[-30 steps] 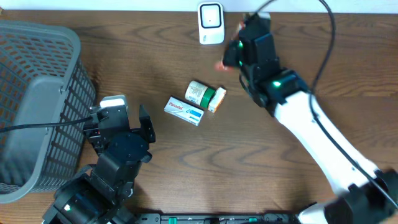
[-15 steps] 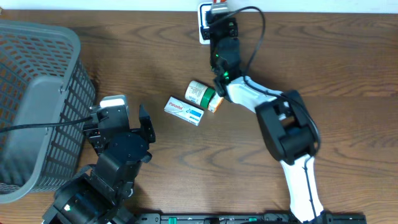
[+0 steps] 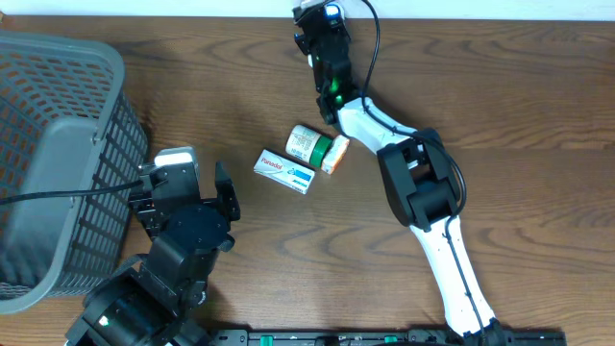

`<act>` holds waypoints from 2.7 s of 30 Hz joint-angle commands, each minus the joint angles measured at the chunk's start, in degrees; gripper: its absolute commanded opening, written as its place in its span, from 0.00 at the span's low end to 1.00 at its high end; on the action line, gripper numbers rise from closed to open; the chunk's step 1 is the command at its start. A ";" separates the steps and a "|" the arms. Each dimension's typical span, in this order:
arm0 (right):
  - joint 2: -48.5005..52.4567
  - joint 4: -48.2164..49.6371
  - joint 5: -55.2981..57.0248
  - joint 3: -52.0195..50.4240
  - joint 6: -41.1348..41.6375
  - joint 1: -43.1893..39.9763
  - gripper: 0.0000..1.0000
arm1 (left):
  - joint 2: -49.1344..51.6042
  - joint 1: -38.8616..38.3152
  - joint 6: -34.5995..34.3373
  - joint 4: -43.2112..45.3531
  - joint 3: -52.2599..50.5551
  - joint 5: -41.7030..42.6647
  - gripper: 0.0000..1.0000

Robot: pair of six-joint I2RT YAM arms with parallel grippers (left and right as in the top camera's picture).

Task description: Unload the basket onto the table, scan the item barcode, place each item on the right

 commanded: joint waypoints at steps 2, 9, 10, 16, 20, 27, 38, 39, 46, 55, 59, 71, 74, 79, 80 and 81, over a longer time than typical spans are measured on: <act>1.70 -5.44 -0.74 1.01 0.07 -0.31 0.01 | -0.07 0.04 0.55 0.04 0.26 -1.11 0.86; 1.66 -9.51 -1.38 1.01 0.02 0.17 0.01 | -0.07 0.04 0.55 0.04 0.26 -1.11 0.86; 1.42 -9.31 -1.38 1.01 0.02 0.28 0.01 | -0.07 0.04 0.55 0.04 0.26 -1.11 0.86; -1.99 -6.62 -1.36 1.01 -2.25 0.35 0.01 | -0.07 0.04 0.55 0.04 0.26 -1.11 0.86; -6.10 -6.60 -1.33 1.01 -5.79 0.24 0.01 | -0.07 0.04 0.55 0.04 0.26 -1.14 0.86; -16.55 -14.36 -0.15 1.01 -7.39 -0.83 0.01 | -0.07 0.04 0.55 0.04 0.26 -1.11 0.86; -32.87 -61.20 3.15 1.01 -7.43 -10.38 0.01 | -0.07 0.04 0.55 0.04 0.26 -1.11 0.86; -33.40 -70.27 3.19 1.01 -6.75 -13.53 0.01 | -0.07 0.04 0.55 0.04 0.26 -1.11 0.86; -30.60 -91.03 3.65 0.55 -4.04 -29.75 0.01 | -0.07 0.04 0.55 0.04 0.26 -1.14 0.86; -28.15 -83.56 8.94 -7.85 0.61 -49.68 0.01 | -0.07 0.04 0.55 0.04 0.26 -1.14 0.86; -28.15 -81.88 9.94 -9.53 2.93 -55.47 0.01 | -0.07 0.04 0.55 0.04 0.26 -1.11 0.86; -35.60 -84.17 -15.61 -8.24 8.39 -50.25 0.99 | -0.07 0.04 0.55 0.04 0.26 -1.14 0.86; -39.69 -87.41 -28.35 -8.24 7.82 -45.07 0.99 | -0.07 0.04 0.55 0.04 0.26 -1.11 0.86; -42.16 -94.42 -39.60 -8.24 3.21 -33.09 0.99 | -0.07 0.04 0.55 0.04 0.26 -1.14 0.86; -42.16 -96.08 -39.74 -8.24 2.64 -30.51 0.99 | -0.07 0.04 0.55 0.04 0.26 -1.14 0.86; -42.05 -98.12 -39.45 -8.35 0.24 -27.39 0.91 | -0.07 0.04 0.55 0.04 0.26 -1.14 0.86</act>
